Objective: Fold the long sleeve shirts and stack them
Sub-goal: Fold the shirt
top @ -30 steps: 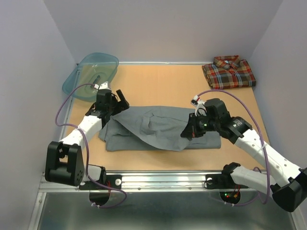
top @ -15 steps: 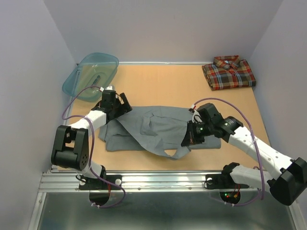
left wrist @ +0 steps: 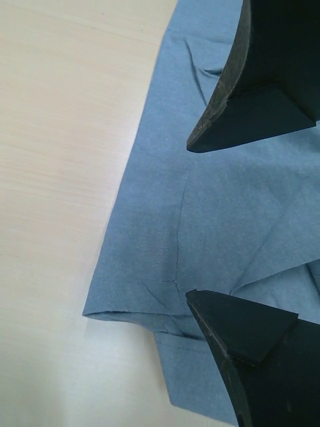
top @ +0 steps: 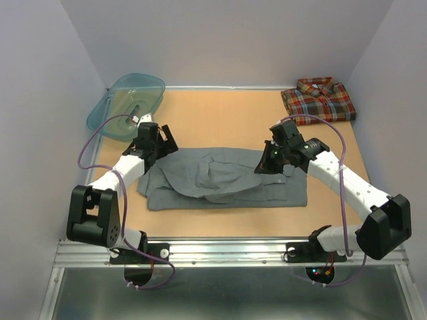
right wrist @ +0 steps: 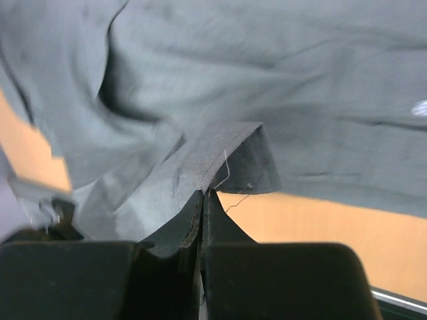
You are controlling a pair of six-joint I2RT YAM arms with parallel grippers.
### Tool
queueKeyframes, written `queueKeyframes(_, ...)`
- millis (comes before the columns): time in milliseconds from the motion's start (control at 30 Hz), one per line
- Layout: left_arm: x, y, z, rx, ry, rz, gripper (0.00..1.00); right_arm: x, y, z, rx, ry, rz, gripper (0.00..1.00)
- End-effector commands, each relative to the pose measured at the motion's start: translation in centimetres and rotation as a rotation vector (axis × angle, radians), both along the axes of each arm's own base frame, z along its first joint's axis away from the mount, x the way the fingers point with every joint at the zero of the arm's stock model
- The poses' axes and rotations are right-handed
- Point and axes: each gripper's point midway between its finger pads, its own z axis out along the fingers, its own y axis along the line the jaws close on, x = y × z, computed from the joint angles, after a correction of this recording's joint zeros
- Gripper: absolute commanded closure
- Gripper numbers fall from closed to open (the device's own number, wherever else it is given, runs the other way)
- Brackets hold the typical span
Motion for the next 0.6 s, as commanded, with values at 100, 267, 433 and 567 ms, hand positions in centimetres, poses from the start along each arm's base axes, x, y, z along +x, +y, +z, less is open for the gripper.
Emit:
queueKeyframes(100, 0.3, 1.1, 6.8, 0.04, -0.19, 0.001, 0.04, 5.7, -5.3, 0.9, -0.03, -0.043, -0.288, 0.99)
queueKeyframes(267, -0.7, 0.8, 7.7, 0.028, -0.207, -0.026, 0.04, 7.5, -6.5, -0.9, -0.067, -0.005, -0.367, 0.95)
queueKeyframes(433, -1.5, 0.7, 7.4, 0.023, -0.184, -0.042, 0.04, 10.1, -7.3, -3.2, -0.106, 0.016, -0.422, 0.8)
queueKeyframes(567, -2.2, 0.7, 6.9, 0.018, -0.168, -0.04, 0.04, 12.5, -9.4, -3.7, -0.172, -0.017, -0.478, 0.58)
